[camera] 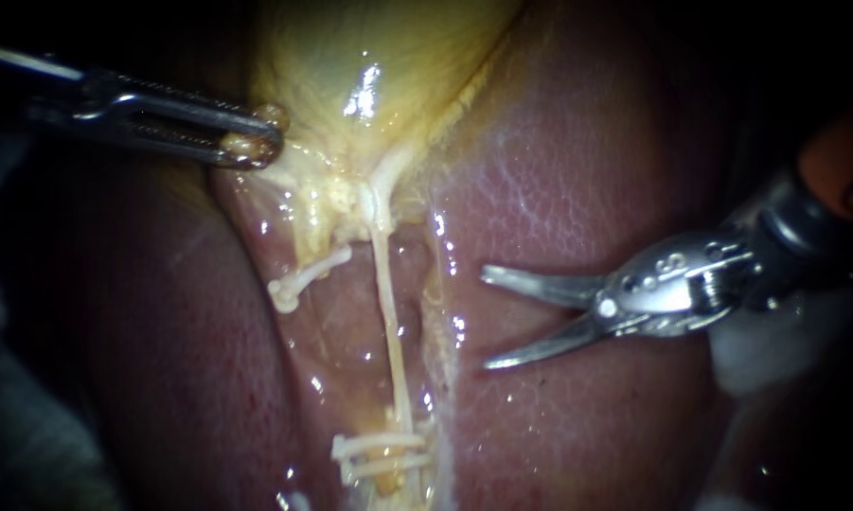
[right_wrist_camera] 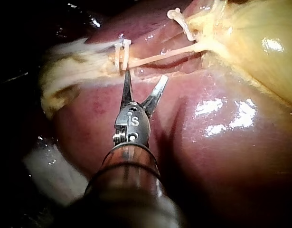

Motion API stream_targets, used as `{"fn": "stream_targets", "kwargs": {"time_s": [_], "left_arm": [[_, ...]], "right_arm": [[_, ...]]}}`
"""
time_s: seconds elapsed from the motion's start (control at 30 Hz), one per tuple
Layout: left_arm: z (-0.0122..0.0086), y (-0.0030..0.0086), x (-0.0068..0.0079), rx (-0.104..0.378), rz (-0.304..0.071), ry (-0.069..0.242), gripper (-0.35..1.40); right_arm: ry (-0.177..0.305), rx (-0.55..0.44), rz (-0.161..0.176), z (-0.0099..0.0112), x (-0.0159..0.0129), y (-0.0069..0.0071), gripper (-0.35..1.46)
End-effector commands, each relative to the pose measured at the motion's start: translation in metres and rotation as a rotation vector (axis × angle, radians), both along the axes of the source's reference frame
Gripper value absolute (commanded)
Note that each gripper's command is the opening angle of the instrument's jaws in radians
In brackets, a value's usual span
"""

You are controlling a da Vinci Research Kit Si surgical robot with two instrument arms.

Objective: Go back from the cut left tube

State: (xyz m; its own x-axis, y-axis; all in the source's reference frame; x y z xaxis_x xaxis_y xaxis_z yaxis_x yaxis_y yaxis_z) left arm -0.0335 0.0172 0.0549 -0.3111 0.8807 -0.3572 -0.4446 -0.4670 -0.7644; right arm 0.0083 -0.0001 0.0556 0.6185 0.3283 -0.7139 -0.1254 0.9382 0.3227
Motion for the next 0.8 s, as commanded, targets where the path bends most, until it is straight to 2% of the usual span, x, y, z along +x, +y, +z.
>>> {"fn": "stream_targets", "kwargs": {"time_s": [0.03,0.2,0.33,0.6,0.8], "left_arm": [[0.0000,0.0000,0.0000,0.000,0.000,0.000,-0.35],[0.0003,-0.0001,-0.0004,-0.002,-0.002,0.002,-0.35],[0.0014,-0.0005,-0.0012,-0.008,-0.007,0.006,-0.35],[0.0050,-0.0012,-0.0039,-0.012,0.004,0.000,-0.35],[0.0058,-0.0012,-0.0045,-0.012,0.007,0.002,-0.35]], "right_arm": [[-0.030,-0.005,-0.001,-0.0001,-0.0002,0.0002,1.41],[-0.086,-0.040,0.010,-0.0002,-0.0004,0.0005,1.43],[-0.064,-0.028,-0.023,-0.0002,-0.0004,0.0005,1.43],[-0.061,-0.040,-0.035,-0.0001,-0.0005,0.0006,1.43],[-0.061,-0.040,-0.035,0.0000,-0.0005,0.0006,1.43]]}}
